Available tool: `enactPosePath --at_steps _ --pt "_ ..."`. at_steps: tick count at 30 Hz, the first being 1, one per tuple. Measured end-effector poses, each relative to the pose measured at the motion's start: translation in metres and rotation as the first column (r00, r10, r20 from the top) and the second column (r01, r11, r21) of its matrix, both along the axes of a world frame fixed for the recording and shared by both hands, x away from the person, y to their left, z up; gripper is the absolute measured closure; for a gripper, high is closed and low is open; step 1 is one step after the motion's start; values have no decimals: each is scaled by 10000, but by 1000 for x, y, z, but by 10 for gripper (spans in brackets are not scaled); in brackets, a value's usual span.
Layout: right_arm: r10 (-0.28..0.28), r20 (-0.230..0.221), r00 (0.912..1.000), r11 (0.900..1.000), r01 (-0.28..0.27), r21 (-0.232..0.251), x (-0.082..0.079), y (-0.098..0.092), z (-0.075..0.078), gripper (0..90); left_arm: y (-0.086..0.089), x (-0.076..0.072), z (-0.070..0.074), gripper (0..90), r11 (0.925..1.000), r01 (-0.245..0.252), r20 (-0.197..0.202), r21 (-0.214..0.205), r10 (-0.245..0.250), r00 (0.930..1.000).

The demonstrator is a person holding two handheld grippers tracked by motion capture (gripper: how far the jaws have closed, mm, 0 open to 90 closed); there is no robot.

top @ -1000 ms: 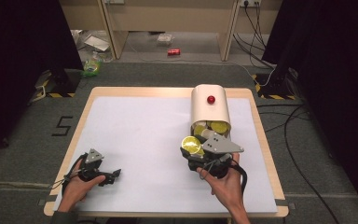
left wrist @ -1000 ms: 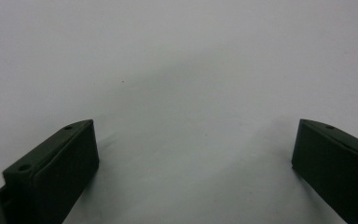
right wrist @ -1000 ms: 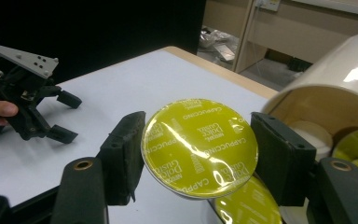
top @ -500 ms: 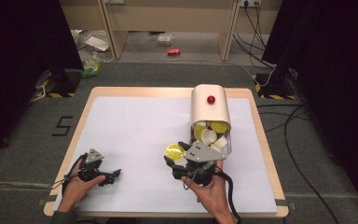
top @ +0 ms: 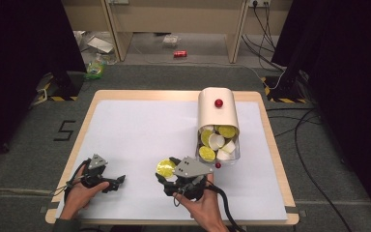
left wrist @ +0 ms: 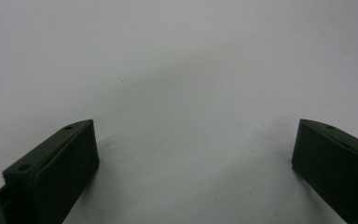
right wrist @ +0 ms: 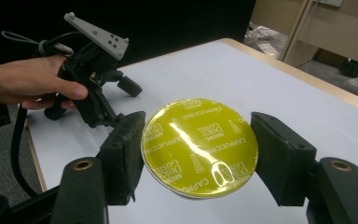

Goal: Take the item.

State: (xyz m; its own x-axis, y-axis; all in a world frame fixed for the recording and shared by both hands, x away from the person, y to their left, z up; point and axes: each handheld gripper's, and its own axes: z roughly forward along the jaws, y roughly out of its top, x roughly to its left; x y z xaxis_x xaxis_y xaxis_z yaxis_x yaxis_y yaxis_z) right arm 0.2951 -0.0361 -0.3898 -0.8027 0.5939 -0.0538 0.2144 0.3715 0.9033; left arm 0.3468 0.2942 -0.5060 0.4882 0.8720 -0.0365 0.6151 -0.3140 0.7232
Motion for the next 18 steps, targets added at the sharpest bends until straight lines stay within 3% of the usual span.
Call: enactPosePath --at_steps 8,18 --pt "-26 -271 9996 9999 22 -136 4 10 -25 384 0 0 0 0 10000 6 5 3 -6 10000" --pt "-180 -288 9994 9987 166 -476 10 15 -52 383 0 0 0 0 10000 5 10 1 -5 10000"
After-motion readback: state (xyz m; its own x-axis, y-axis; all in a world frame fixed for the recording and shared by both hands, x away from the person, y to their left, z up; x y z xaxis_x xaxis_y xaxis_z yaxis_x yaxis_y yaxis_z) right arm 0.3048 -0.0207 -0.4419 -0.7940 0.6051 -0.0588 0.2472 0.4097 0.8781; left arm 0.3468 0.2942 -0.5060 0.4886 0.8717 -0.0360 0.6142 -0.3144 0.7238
